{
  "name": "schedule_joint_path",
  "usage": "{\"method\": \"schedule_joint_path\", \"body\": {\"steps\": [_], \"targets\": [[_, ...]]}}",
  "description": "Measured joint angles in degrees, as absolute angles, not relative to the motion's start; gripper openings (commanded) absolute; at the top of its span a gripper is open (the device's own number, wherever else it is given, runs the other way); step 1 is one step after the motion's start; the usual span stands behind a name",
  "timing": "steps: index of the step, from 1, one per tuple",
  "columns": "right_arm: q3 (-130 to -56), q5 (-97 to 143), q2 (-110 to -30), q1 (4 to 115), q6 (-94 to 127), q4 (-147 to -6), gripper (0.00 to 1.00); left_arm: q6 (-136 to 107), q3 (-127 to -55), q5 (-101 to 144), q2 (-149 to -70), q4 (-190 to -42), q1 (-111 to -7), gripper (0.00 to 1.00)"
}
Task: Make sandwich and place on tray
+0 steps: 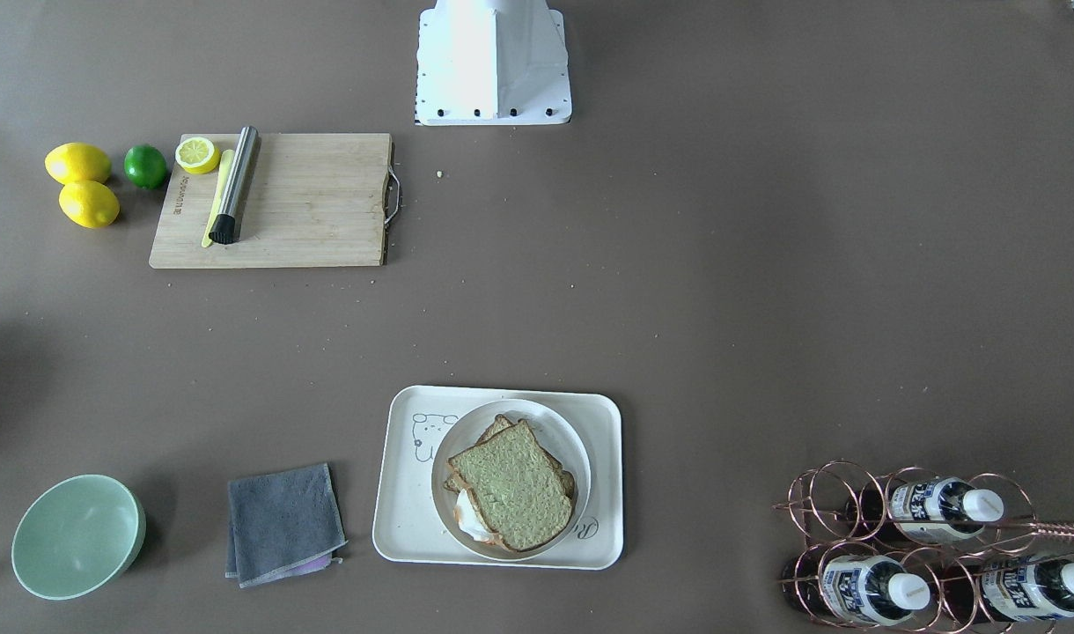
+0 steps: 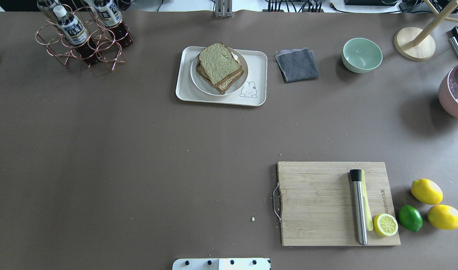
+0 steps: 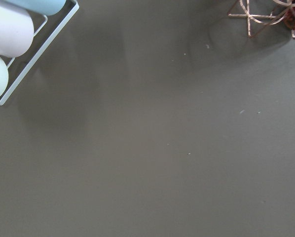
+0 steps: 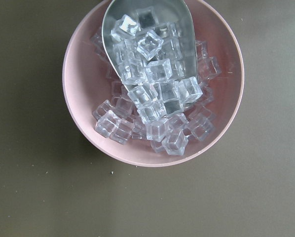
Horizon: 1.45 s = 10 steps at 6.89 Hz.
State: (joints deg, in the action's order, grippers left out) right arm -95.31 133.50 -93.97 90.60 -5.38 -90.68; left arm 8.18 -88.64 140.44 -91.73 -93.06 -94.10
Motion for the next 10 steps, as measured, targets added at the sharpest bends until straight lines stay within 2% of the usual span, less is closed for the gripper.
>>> {"method": "schedule_joint_path", "body": {"steps": [3, 6, 10], "targets": [[-93.9, 133.3, -93.3, 90.7, -4.8, -90.5, 1.0, 6.8, -87.2, 140.4, -91.8, -95.7, -94.8, 0.97], [-93.8, 133.4, -93.1, 90.6, -3.9, -90.4, 1.0, -2.0, -91.6, 140.0, -92.9, -95.6, -94.5, 0.97], [-93.8, 134.9, -92.8, 90.6, -3.3, -90.5, 1.0, -2.5, -92.3, 140.2, -92.5, -96.0, -94.3, 0.97]]}}
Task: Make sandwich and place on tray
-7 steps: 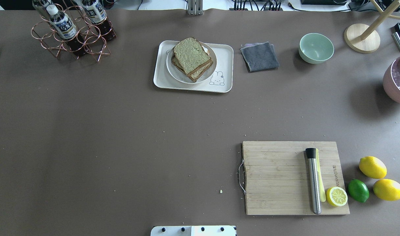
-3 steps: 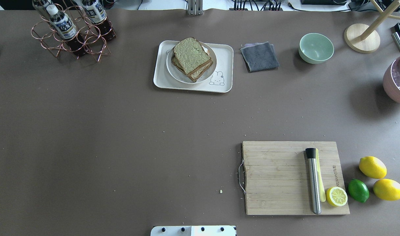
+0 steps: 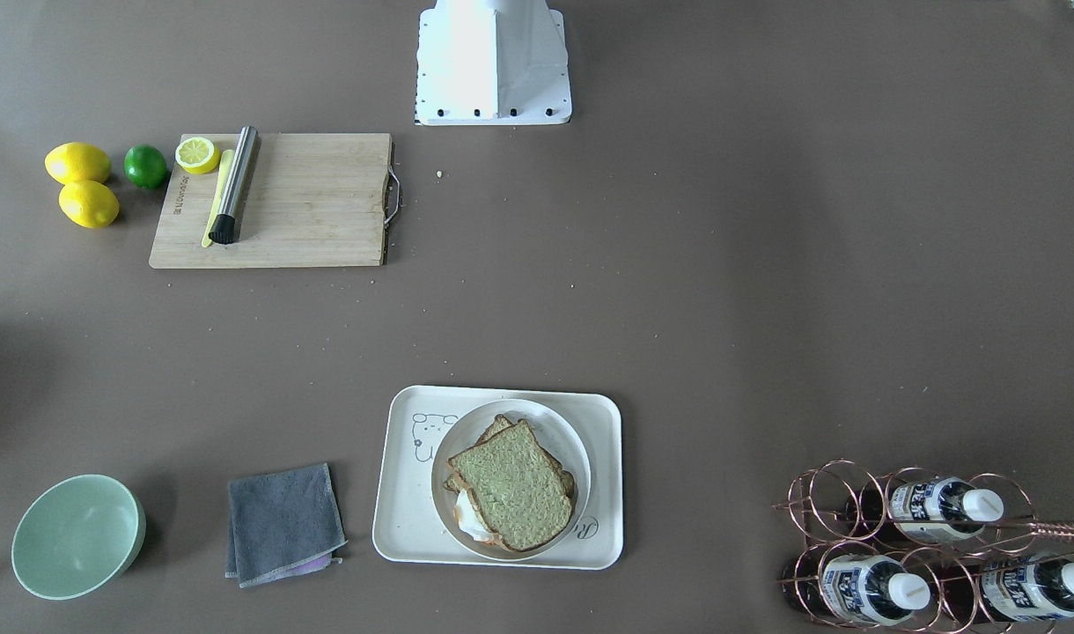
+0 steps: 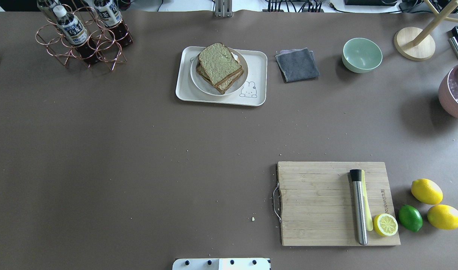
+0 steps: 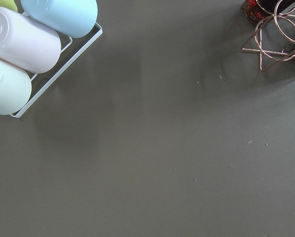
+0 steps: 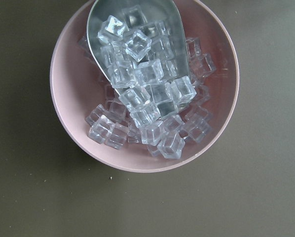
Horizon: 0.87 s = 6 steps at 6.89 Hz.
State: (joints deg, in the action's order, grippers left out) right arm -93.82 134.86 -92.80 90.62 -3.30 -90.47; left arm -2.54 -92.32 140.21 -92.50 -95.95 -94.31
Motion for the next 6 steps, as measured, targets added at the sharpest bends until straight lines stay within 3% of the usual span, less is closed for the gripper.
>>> {"method": "schedule_joint_path", "body": {"steps": [6], "targets": [[-94.6, 136.2, -92.5, 90.6, -3.3, -90.4, 1.0, -2.5, -92.3, 140.4, -91.6, -96.1, -94.4, 0.97]]}}
